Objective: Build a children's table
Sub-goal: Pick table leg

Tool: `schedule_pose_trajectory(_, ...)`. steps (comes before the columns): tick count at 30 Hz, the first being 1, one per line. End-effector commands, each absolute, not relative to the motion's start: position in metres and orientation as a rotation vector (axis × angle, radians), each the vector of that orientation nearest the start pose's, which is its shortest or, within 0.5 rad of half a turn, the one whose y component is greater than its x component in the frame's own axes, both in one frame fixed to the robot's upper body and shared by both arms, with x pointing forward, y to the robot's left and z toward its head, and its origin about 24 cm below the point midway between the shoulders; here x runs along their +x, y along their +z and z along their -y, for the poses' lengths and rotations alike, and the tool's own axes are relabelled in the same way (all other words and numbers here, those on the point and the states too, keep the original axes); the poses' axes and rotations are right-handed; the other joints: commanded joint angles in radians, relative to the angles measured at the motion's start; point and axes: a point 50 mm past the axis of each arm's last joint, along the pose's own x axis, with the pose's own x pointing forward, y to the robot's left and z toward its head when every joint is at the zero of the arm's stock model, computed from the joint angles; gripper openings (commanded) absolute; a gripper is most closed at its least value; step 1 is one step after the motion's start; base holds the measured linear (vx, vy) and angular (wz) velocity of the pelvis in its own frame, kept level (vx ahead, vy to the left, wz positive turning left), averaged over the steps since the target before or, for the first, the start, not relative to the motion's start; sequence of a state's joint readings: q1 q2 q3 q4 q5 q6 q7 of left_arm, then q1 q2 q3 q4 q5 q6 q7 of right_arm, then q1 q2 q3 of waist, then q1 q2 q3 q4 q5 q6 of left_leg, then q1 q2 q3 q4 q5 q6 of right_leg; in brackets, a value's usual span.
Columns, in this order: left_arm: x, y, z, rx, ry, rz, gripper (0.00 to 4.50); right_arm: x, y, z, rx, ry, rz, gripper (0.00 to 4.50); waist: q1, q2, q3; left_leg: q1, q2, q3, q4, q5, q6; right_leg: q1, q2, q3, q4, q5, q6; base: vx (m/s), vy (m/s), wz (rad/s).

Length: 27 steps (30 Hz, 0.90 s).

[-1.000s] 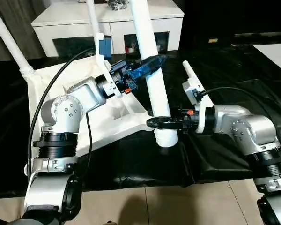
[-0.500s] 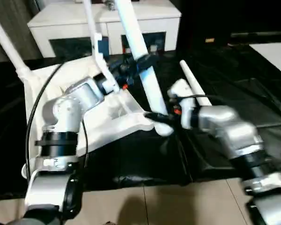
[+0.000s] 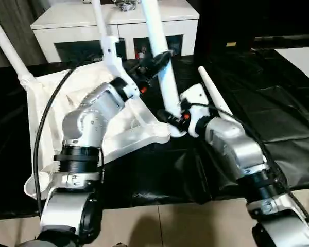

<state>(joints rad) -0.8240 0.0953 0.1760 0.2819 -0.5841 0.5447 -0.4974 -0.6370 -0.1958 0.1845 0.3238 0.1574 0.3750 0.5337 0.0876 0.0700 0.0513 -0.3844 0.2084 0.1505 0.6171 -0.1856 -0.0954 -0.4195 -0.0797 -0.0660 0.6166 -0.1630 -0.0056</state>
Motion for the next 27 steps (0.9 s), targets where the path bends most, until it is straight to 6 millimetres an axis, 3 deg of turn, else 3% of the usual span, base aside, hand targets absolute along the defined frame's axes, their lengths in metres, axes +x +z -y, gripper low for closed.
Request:
schedule_pose_trajectory(1,0.363,0.200,-0.096,-0.473,-0.803,0.073,2.07,0.344,0.116,0.082,-0.167,0.792,-0.112,1.89,-0.003,-0.013,-0.081,0.007,-0.002,0.014,-0.065,-0.116,0.042,0.071,-0.039,0.031,-0.059,-0.112,-0.224,0.000,0.000,0.00)
schedule_pose_trajectory(13,0.364,0.201,-0.105,-0.524,-0.799,0.041,1.74,0.343,0.124,0.081,-0.137,0.863,-0.076,1.89,-0.003,-0.013,-0.081,0.009,-0.003,0.014,-0.064,-0.124,0.048,0.070,-0.038,0.032,-0.057,-0.099,-0.236,0.000,0.000,0.00)
schedule_pose_trajectory(15,0.364,0.204,-0.106,-0.520,-0.806,0.044,1.74,0.341,0.129,0.081,-0.066,0.911,-0.069,2.45,-0.002,-0.013,-0.080,0.009,-0.002,0.014,-0.065,-0.130,0.053,0.071,-0.039,0.031,-0.058,-0.107,-0.235,0.000,0.000,0.00)
schedule_pose_trajectory(19,0.364,0.208,-0.107,-0.515,-0.821,0.051,1.73,0.338,0.134,0.083,-0.029,0.982,-0.079,2.79,-0.002,-0.013,-0.081,0.008,-0.001,0.013,-0.064,-0.121,0.067,0.073,-0.038,0.031,-0.056,-0.095,-0.237,0.000,0.000,0.00)
schedule_pose_trajectory(22,0.363,0.212,-0.108,-0.488,-0.864,0.046,1.73,0.342,0.142,0.096,-0.008,1.022,-0.111,3.04,0.001,-0.016,-0.081,0.010,-0.001,0.014,-0.063,-0.113,0.068,0.071,-0.038,0.031,-0.056,-0.104,-0.241,0.000,0.000,0.00)
schedule_pose_trajectory(27,0.361,0.218,-0.107,-0.459,-0.921,0.036,1.73,0.349,0.157,0.121,0.023,1.086,-0.172,3.06,0.001,-0.021,-0.081,0.008,-0.003,0.015,-0.061,-0.106,0.071,0.073,-0.038,0.031,-0.055,-0.105,-0.246,0.000,0.000,0.00)
